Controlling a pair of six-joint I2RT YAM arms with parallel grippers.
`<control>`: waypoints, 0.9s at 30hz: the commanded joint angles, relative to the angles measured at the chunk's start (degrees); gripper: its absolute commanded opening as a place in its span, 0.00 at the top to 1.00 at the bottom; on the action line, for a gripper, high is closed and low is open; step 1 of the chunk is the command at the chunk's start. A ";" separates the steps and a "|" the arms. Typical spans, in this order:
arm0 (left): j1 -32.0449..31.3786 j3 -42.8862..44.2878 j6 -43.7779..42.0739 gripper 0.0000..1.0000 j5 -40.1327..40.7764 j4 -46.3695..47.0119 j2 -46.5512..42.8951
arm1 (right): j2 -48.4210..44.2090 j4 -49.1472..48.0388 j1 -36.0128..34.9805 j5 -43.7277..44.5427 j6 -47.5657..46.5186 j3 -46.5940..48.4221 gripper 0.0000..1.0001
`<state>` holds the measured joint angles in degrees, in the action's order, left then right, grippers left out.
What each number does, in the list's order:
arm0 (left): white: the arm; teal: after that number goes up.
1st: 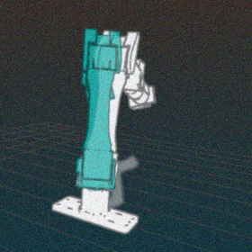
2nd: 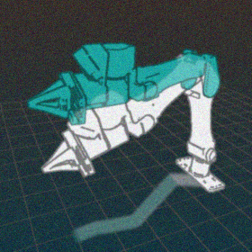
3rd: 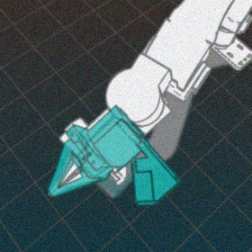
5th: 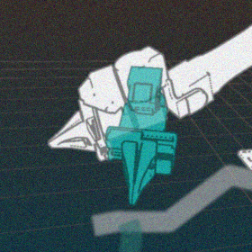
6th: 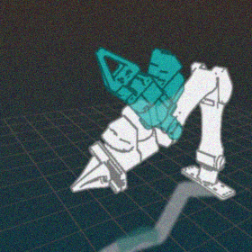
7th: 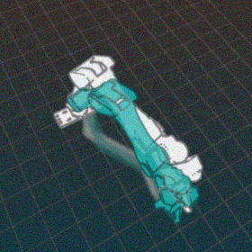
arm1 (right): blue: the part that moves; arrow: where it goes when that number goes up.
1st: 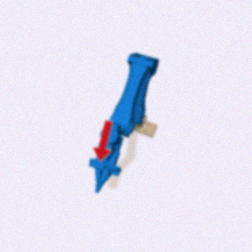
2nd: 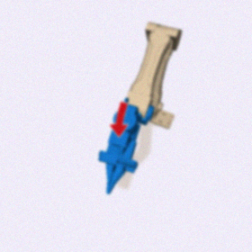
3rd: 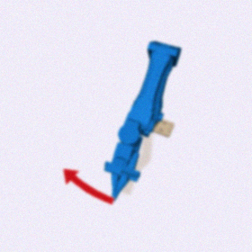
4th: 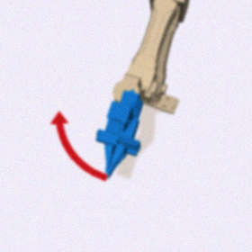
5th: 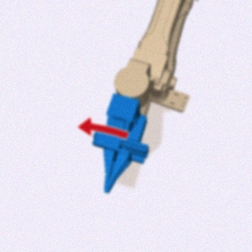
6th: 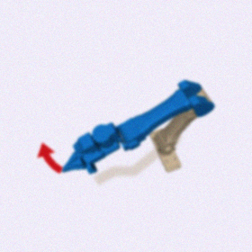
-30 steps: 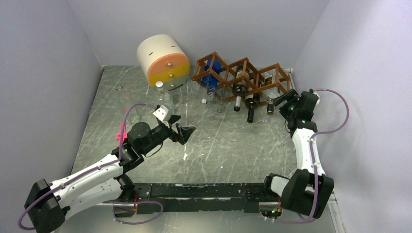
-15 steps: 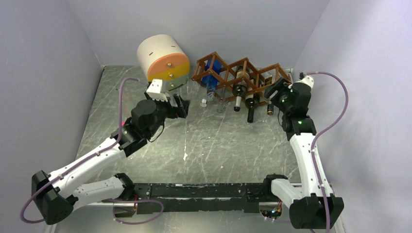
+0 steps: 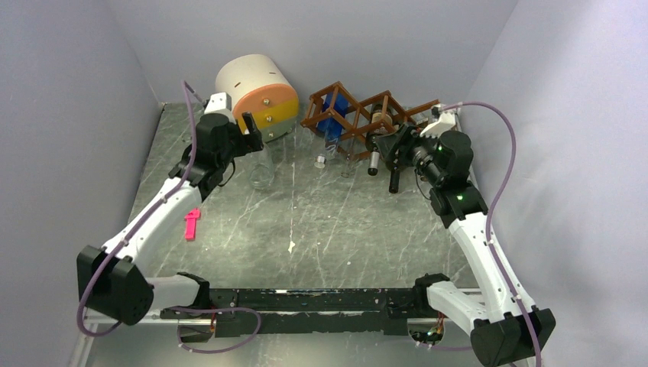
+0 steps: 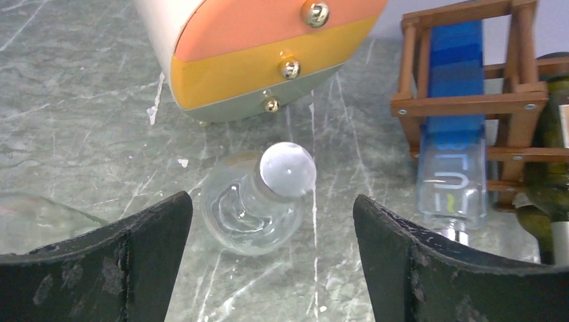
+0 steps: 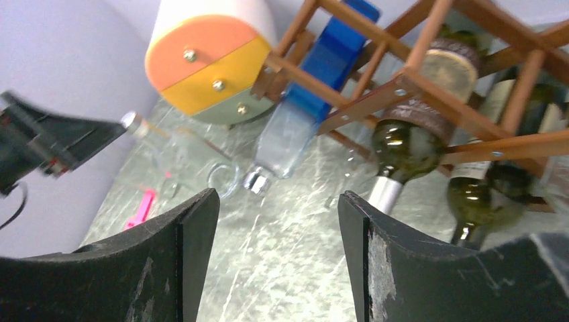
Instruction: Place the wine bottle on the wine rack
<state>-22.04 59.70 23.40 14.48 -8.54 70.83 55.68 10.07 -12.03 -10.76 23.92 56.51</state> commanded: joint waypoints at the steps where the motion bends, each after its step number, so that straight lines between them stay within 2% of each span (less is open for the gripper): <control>1: 1.47 5.30 -0.37 0.10 -4.90 -4.01 4.54 | -0.34 -3.84 -3.38 -3.57 -0.16 -1.42 0.31; 5: 1.52 9.90 -3.33 0.22 -3.12 -6.55 9.60 | -0.19 -4.61 -5.35 -3.58 -0.05 -2.38 0.31; 11: 1.49 13.46 -5.36 0.33 -1.59 -10.06 14.80 | -0.97 -4.83 -5.82 -3.62 -0.26 -3.45 0.31; 14: 1.50 14.08 -5.19 0.45 -0.97 -11.40 16.06 | -1.30 -4.71 -5.85 -3.75 -0.60 -3.67 0.31; 19: 1.21 12.91 -7.05 0.64 -4.32 -9.94 14.64 | -1.53 -4.62 -5.90 -4.00 -0.59 -3.69 0.31; 22: -0.10 13.27 -7.93 0.69 -5.41 -11.88 13.27 | -1.67 -4.74 -5.91 -4.07 -0.54 -3.84 0.31; 27: -4.53 14.13 -8.80 0.71 -7.33 -14.71 10.71 | -1.48 -5.31 -6.01 -4.91 0.04 -4.35 0.31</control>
<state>-22.87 71.81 14.92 11.75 -20.49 85.32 54.98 6.68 -17.45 -14.46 23.94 52.86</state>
